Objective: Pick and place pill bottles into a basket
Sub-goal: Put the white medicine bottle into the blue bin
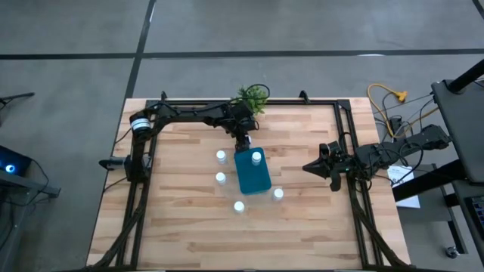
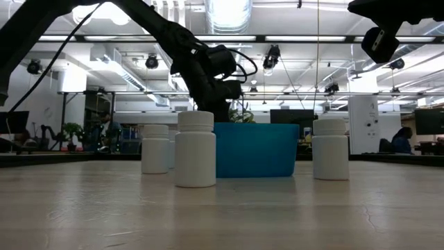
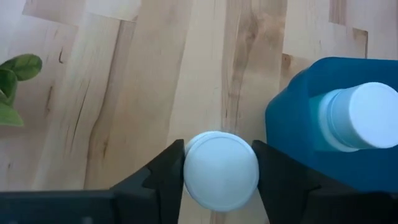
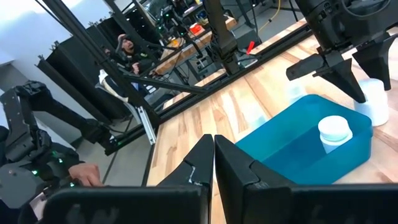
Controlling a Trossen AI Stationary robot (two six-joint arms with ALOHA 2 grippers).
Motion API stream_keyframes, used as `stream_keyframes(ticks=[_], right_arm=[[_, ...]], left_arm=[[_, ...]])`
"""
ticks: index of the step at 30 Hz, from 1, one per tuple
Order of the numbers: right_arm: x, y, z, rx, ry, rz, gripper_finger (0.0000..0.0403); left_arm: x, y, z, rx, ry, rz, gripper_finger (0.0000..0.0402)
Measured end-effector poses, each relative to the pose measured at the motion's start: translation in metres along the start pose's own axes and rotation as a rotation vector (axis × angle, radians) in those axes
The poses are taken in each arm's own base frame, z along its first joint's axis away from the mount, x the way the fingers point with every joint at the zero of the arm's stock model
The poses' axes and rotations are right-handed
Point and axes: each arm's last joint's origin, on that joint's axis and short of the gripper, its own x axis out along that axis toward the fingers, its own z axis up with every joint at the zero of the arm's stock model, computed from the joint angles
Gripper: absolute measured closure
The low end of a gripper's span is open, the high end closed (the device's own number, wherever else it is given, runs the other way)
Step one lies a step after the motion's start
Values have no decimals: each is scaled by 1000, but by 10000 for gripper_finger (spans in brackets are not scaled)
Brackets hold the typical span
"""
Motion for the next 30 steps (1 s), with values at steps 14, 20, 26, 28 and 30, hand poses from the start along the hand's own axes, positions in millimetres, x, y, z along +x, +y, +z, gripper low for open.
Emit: stream_keyframes(ticks=[14,20,26,28,30], right_arm=[[0,0,0,-5,0,0,394],[0,0,0,-5,0,0,394],[0,0,0,-5,-2,2,394],[0,0,0,-4,-2,2,394],[0,0,0,-4,-2,2,394]], left_arm=[[-1,0,0,5,4,9,255],[-6,0,2,32,-1,38,255],[-18,-1,14,57,-14,45,255],[-23,-1,19,59,-20,46,255],[-28,-2,24,60,-20,46,255]])
